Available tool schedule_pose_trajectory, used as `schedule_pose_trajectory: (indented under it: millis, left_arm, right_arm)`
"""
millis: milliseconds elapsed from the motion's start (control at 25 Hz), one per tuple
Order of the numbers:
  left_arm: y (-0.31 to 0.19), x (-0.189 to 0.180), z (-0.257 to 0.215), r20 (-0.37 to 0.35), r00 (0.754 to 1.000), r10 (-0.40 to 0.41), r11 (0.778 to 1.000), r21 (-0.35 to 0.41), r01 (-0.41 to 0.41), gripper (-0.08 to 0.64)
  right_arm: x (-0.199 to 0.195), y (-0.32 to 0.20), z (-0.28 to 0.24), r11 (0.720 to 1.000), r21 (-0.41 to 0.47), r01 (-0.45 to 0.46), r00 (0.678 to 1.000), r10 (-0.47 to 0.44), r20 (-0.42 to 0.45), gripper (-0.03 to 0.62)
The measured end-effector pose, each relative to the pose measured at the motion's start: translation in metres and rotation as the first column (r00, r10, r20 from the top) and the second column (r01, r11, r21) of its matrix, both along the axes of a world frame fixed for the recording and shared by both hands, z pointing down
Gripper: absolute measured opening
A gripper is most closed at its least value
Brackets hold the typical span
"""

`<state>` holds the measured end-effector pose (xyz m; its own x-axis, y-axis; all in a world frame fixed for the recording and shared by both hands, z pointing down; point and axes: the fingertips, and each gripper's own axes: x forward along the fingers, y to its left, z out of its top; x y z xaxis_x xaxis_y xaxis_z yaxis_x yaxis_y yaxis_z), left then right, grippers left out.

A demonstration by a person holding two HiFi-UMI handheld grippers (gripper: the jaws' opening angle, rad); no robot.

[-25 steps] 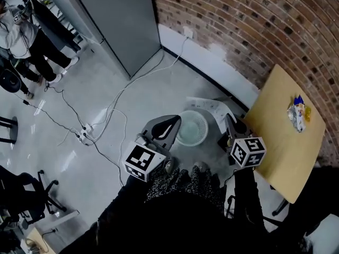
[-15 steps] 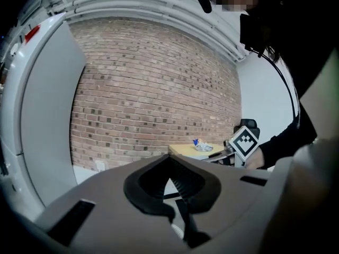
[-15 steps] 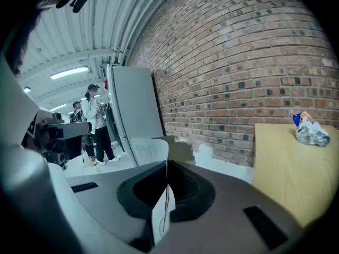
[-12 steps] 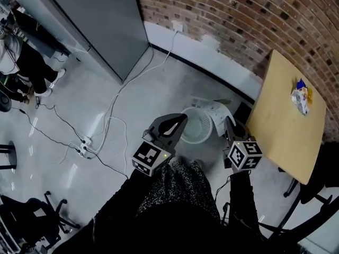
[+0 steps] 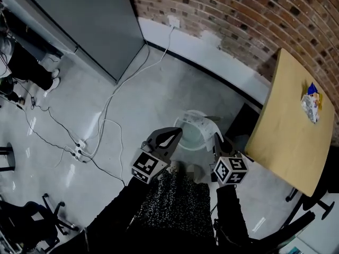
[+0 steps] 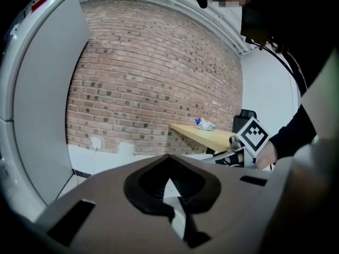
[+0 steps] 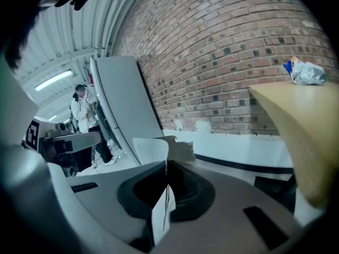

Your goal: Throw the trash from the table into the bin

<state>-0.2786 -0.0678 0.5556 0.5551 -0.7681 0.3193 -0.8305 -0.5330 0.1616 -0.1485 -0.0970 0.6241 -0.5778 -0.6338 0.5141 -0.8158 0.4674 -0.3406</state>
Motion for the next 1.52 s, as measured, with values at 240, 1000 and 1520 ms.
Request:
schedule_pose_trajectory:
  millis: [240, 1000, 1520]
  left_arm:
    - [-0.004, 0.004, 0.082, 0.045, 0.999, 0.019, 0.998, -0.065, -0.016, 0.003]
    - [-0.011, 0.036, 0.214, -0.011, 0.997, 0.072, 0.978, -0.195, -0.073, 0.003]
    - [-0.017, 0.033, 0.208, -0.024, 0.998, 0.056, 0.981, -0.186, -0.059, 0.003]
  right_arm:
    - [0.01, 0.002, 0.093, 0.996, -0.08, -0.041, 0.998, 0.038, -0.047, 0.012]
    - [0.024, 0.005, 0.265, 0.96, -0.24, -0.143, 0.981, 0.105, -0.164, 0.014]
    - [-0.006, -0.002, 0.27, 0.964, -0.261, -0.047, 0.999, 0.038, -0.038, 0.261]
